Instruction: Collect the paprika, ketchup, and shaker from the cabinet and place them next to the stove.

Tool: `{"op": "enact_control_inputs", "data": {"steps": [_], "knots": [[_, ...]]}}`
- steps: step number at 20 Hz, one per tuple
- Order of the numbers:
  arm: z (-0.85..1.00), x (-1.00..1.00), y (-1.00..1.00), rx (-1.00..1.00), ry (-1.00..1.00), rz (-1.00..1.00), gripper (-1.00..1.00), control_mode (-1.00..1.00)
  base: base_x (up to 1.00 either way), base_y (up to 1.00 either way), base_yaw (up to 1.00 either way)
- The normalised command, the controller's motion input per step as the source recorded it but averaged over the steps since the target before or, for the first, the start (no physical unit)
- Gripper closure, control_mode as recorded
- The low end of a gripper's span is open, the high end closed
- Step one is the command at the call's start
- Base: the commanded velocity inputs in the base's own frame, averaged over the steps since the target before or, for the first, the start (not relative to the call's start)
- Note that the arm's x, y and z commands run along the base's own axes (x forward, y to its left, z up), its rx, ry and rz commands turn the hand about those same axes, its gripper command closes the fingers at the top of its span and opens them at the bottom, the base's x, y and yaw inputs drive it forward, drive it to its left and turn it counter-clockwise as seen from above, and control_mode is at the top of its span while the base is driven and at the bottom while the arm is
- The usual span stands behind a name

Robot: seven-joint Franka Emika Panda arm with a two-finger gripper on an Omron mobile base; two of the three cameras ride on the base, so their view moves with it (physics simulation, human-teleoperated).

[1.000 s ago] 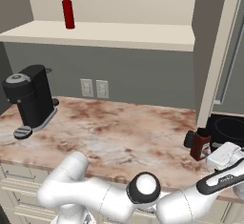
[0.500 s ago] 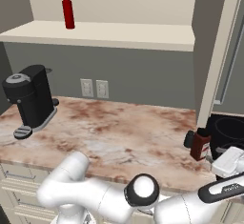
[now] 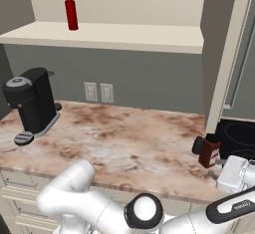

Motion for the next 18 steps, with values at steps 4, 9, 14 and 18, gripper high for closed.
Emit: {"op": "enact_control_inputs", "data": {"steps": [4,9,14,18], "knots": [[0.02,-0.46,1.00,0.00,0.04,-0.05,-1.00,-1.00,0.00,0.00,0.00],[0.03,-0.46,1.00,0.00,0.04,-0.05,-1.00,-1.00,0.00,0.00,0.00],[0.06,-0.40,1.00,-0.01,0.06,-0.06,-1.00,-1.00,0.00,0.00,0.00],[0.11,-0.37,1.00,-0.01,0.07,-0.07,-1.00,-1.00,0.00,0.00,0.00]]}}
